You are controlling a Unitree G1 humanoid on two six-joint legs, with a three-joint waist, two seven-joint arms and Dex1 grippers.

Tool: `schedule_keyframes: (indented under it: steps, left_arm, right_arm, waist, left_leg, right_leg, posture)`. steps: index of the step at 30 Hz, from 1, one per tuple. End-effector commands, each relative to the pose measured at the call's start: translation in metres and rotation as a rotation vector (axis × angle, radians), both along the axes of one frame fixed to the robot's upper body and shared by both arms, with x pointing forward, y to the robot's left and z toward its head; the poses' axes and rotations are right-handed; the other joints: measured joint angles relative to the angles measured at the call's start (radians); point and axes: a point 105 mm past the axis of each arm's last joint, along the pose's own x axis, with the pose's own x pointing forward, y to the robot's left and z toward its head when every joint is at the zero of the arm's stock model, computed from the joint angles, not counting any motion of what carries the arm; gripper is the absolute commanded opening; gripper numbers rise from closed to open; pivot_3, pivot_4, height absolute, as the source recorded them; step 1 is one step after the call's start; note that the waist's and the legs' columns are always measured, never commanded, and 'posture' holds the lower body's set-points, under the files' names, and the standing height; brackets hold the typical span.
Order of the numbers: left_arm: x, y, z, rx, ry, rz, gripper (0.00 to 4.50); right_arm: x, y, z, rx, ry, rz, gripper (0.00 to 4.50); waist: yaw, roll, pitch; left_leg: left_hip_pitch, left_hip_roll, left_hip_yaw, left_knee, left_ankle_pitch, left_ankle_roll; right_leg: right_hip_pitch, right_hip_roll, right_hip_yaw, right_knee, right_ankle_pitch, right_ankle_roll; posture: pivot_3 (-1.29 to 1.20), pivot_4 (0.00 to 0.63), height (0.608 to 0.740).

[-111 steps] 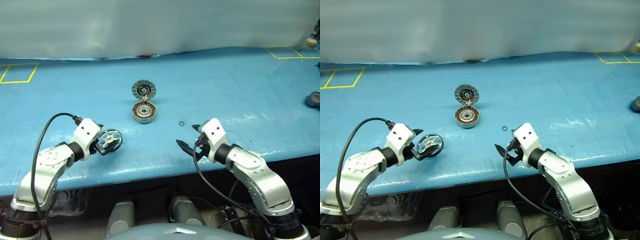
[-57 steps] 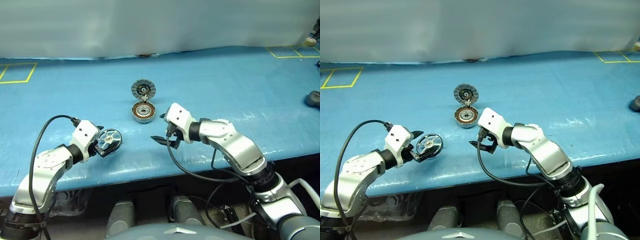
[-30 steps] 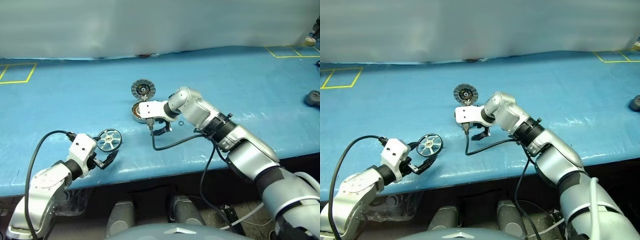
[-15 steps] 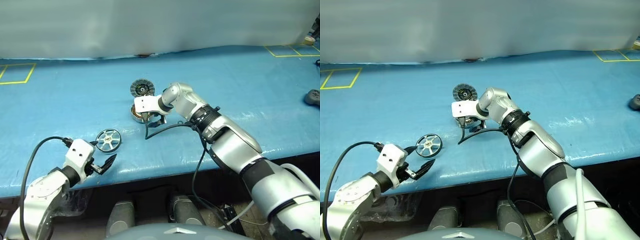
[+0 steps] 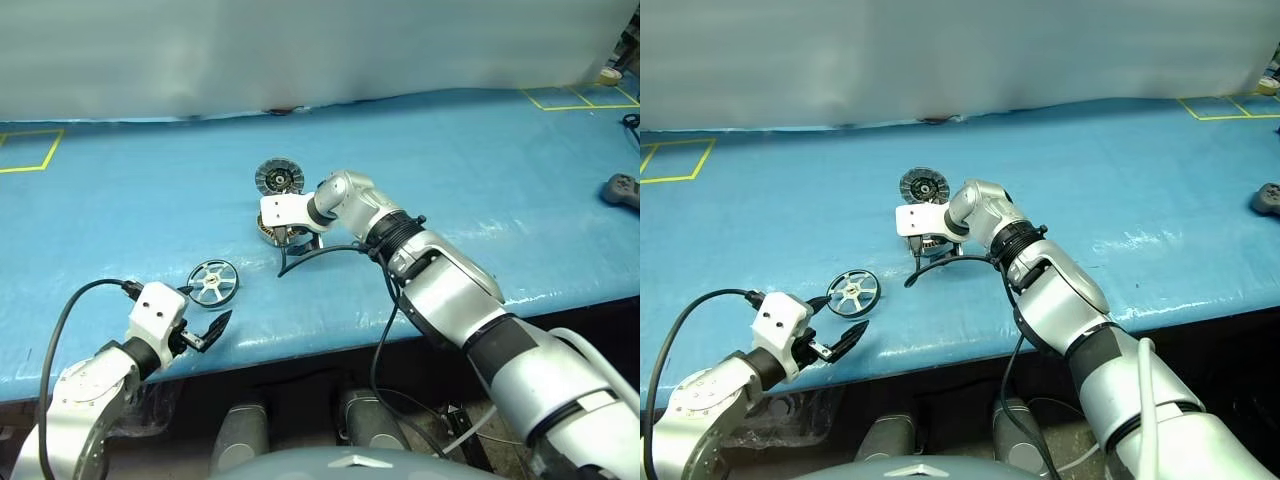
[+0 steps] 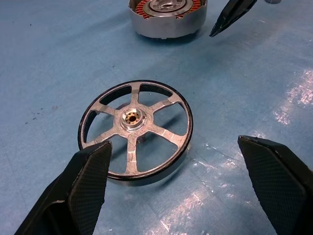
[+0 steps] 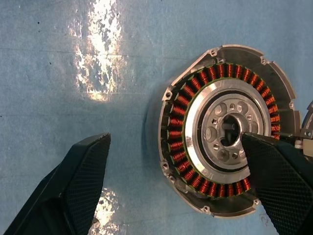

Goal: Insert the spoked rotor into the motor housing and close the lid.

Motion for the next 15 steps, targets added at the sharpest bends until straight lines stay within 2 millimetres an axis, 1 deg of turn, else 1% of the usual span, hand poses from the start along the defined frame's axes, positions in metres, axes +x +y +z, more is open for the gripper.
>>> schedule_keyframes:
  steps: [1,10,13,15]
  left_arm:
    - [0.0,-0.004,0.014,0.004,-0.068,-0.008,4.49]
    - [0.0,-0.005,0.012,-0.004,-0.069,0.002,4.49]
    - [0.0,-0.005,0.012,-0.007,-0.071,0.001,4.5]
    - [0.0,-0.006,0.012,-0.008,-0.072,0.0,4.5]
  right_arm:
    - [0.003,0.009,0.014,0.03,-0.044,0.024,4.49]
    - [0.004,0.007,0.007,0.042,-0.046,0.002,4.49]
    - [0.003,0.007,0.004,0.036,-0.037,0.006,3.93]
    - [0.002,0.006,0.003,0.034,-0.03,0.005,3.29]
  waist:
    - [-0.001,0.0,0.0]
    - [-0.002,0.0,0.0]
    - [-0.003,0.0,0.0]
    - [-0.003,0.0,0.0]
  left_leg:
    - [0.0,0.0,0.0,0.0,0.0,0.0]
    - [0.0,0.0,0.0,0.0,0.0,0.0]
    - [0.0,0.0,0.0,0.0,0.0,0.0]
    - [0.0,0.0,0.0,0.0,0.0,0.0]
  right_leg:
    - [0.0,0.0,0.0,0.0,0.0,0.0]
    - [0.0,0.0,0.0,0.0,0.0,0.0]
    - [0.0,0.0,0.0,0.0,0.0,0.0]
    - [0.0,0.0,0.0,0.0,0.0,0.0]
  posture:
    - [0.0,0.15,0.74]
    - [0.0,0.15,0.74]
    - [0.0,0.15,0.74]
    - [0.0,0.15,0.74]
